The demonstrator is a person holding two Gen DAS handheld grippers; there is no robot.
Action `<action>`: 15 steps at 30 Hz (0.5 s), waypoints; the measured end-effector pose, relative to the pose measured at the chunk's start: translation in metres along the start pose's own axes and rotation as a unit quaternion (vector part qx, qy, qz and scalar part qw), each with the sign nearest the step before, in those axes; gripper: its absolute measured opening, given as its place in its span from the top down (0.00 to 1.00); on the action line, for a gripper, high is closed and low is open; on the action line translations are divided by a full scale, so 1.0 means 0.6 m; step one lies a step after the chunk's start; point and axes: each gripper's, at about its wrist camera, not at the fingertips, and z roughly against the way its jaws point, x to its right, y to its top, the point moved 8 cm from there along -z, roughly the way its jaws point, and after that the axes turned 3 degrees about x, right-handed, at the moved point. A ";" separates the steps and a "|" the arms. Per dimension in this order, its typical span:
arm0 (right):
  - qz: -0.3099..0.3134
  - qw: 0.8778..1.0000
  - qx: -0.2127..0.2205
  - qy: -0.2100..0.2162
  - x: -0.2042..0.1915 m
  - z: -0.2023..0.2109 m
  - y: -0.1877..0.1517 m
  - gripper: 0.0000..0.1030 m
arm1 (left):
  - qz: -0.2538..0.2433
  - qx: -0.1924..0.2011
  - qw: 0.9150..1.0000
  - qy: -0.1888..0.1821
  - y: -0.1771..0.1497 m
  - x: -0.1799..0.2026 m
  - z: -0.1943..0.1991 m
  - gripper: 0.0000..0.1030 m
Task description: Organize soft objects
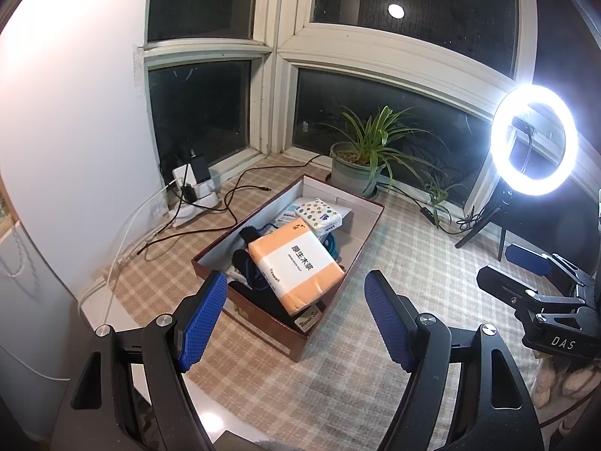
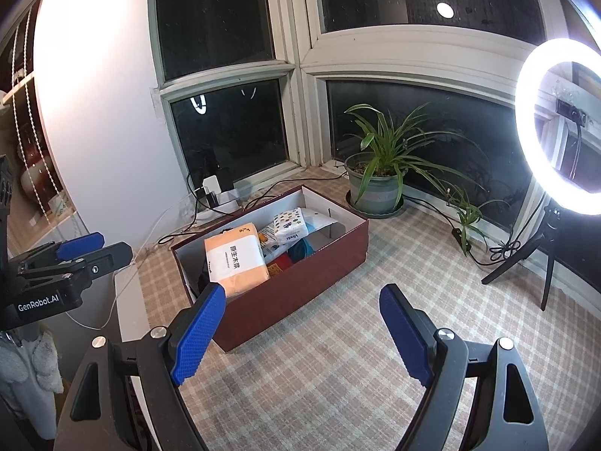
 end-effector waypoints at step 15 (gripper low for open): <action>-0.003 1.000 -0.005 -0.003 0.005 -0.005 -0.004 0.21 | 0.006 0.003 1.000 -0.001 0.002 -0.002 -0.005 0.27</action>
